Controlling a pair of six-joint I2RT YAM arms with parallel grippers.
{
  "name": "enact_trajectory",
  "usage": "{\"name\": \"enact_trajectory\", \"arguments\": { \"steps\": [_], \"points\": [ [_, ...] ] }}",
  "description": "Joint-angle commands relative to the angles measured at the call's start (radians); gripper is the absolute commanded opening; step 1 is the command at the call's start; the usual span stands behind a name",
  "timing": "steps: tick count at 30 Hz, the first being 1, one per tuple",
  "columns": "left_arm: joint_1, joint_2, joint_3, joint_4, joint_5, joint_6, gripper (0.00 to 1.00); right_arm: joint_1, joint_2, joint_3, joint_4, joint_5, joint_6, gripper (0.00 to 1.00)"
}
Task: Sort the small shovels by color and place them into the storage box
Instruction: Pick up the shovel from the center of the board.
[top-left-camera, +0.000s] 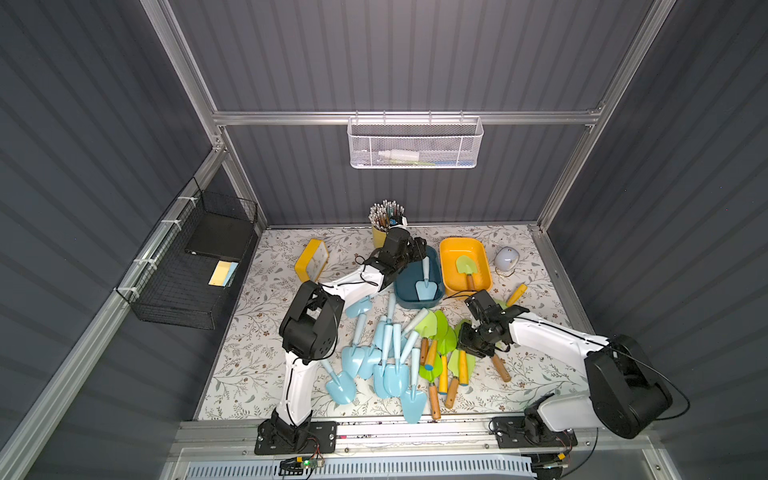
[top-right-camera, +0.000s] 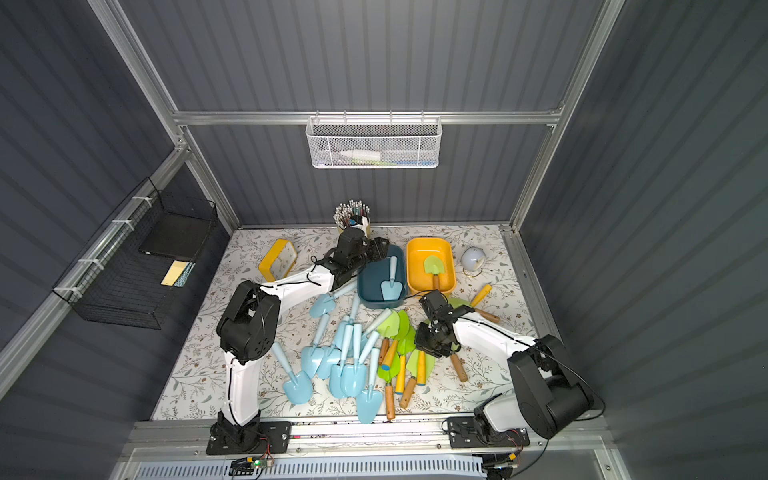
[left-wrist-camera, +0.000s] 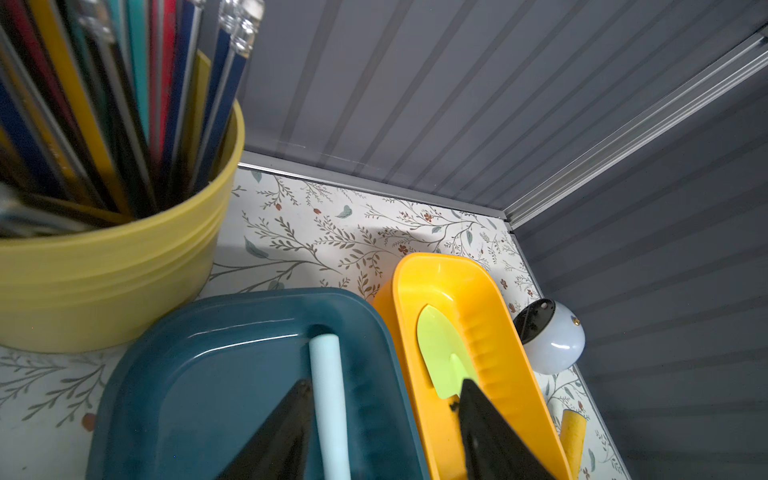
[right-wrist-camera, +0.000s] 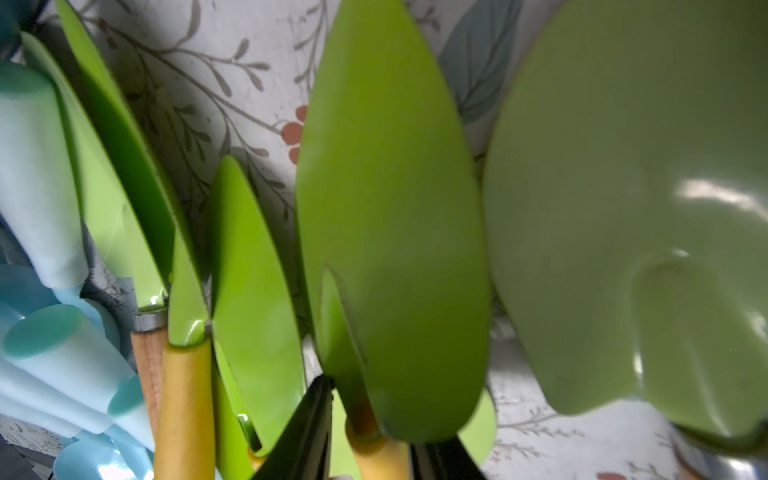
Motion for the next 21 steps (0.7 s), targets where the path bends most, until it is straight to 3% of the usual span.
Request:
{"name": "enact_trajectory", "arguments": {
  "steps": [1, 7, 17, 21],
  "points": [
    [-0.002, -0.022, 0.012, 0.012, 0.016, -0.011, 0.59, -0.01, 0.065, -0.057, -0.037, 0.074, -0.003, 0.28],
    [-0.002, -0.024, 0.015, 0.008, 0.015, -0.01, 0.59, -0.019, -0.004, -0.05, -0.051, 0.083, -0.004, 0.06],
    [-0.002, -0.011, 0.024, 0.008, 0.014, -0.012, 0.6, -0.089, -0.278, -0.005, -0.215, 0.159, 0.039, 0.05],
    [-0.002, -0.006, 0.03, 0.012, 0.014, -0.005, 0.6, -0.15, -0.328, 0.095, -0.252, 0.208, -0.008, 0.05]
  ]
}}
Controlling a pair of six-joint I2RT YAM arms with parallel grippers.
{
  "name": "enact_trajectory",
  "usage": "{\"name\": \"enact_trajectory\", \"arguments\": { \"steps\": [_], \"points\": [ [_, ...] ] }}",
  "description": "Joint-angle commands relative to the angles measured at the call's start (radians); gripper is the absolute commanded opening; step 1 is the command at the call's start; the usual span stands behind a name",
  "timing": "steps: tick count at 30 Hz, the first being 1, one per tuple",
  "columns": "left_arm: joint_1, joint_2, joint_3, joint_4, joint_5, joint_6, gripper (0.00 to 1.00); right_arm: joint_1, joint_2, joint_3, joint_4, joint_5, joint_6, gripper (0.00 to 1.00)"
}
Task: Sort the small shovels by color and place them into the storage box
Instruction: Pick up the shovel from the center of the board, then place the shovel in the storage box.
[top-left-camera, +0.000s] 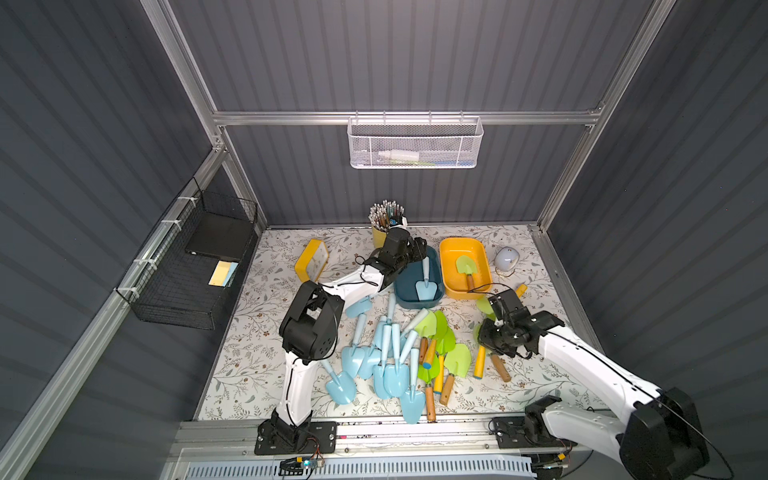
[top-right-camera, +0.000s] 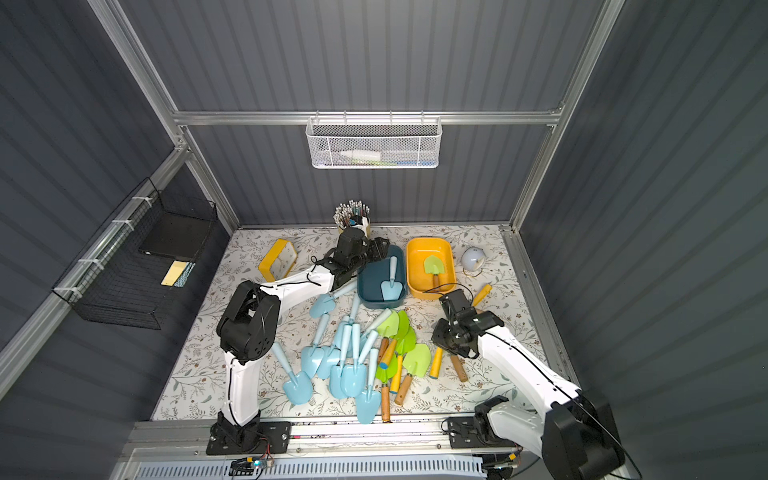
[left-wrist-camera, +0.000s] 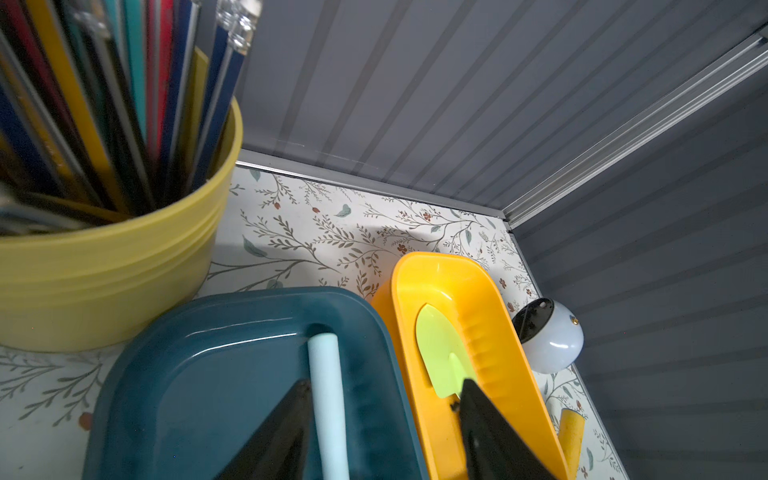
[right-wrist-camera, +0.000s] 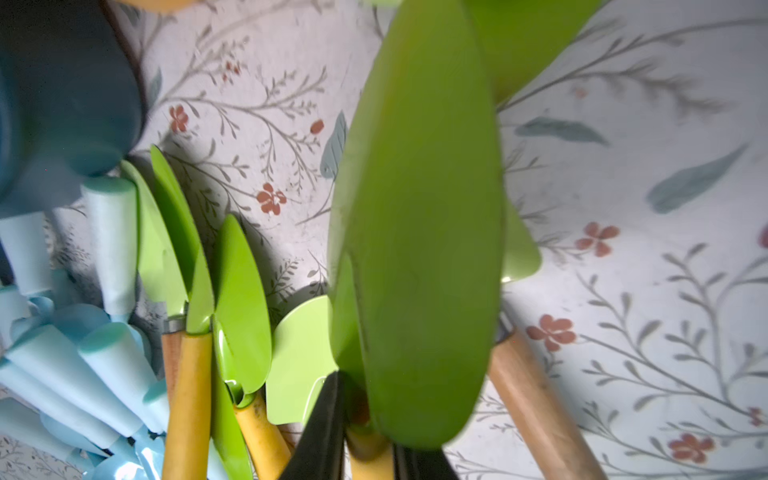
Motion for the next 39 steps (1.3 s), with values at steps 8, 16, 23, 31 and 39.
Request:
{"name": "enact_trajectory", "arguments": {
  "steps": [8, 16, 23, 31, 39],
  "points": [
    [-0.001, -0.027, 0.014, 0.008, -0.039, 0.039, 0.61, -0.166, 0.287, 0.475, 0.017, -0.002, -0.256, 0.05],
    [0.008, -0.059, 0.026, -0.032, -0.1, 0.034, 0.62, -0.217, 0.684, 0.856, 0.062, -0.14, -0.395, 0.05],
    [0.089, -0.134, -0.074, 0.044, -0.057, -0.028, 0.66, -0.217, 0.872, 0.975, 0.108, -0.204, -0.435, 0.05],
    [0.153, -0.132, -0.093, 0.08, -0.01, 0.028, 0.53, -0.217, 0.98, 0.982, 0.123, -0.292, -0.439, 0.05],
    [0.151, -0.143, -0.133, 0.106, 0.013, 0.102, 0.51, -0.218, 1.042, 0.988, 0.126, -0.257, -0.436, 0.07]
  ]
}}
